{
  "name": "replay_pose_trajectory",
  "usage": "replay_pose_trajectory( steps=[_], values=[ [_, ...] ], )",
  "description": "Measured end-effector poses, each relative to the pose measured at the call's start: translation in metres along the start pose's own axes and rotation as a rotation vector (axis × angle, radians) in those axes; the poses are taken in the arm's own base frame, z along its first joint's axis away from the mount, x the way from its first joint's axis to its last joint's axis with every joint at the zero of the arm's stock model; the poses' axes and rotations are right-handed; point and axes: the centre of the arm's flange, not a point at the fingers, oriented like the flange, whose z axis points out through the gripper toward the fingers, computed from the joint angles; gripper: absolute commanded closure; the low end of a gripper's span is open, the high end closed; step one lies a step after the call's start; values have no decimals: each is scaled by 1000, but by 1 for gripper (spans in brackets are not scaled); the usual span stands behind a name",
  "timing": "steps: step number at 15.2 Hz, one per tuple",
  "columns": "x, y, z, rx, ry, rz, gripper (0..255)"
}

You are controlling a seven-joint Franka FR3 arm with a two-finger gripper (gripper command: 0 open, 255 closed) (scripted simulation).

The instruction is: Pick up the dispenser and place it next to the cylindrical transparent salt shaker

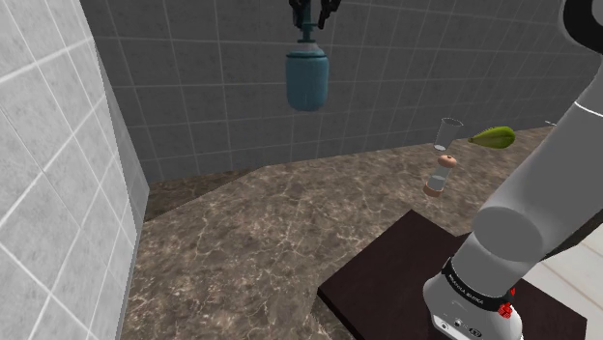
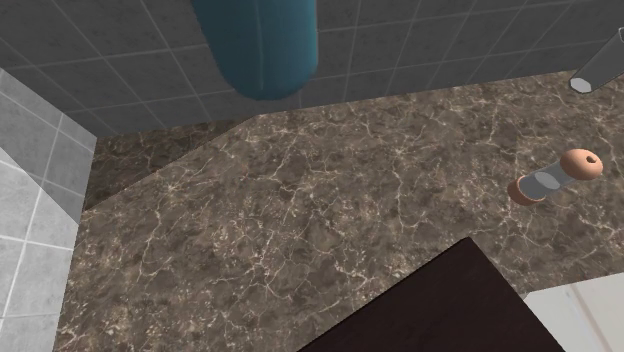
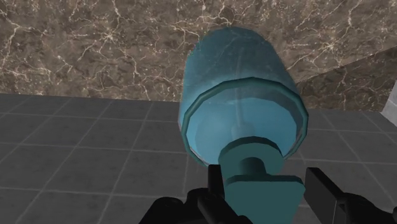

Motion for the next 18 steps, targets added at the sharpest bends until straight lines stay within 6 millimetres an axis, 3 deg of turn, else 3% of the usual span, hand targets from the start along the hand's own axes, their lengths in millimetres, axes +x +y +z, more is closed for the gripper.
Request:
replay_pose_trajectory(
  steps=[18],
  values=[
    [-15,235,-5,1,-1,1,255]
  ],
)
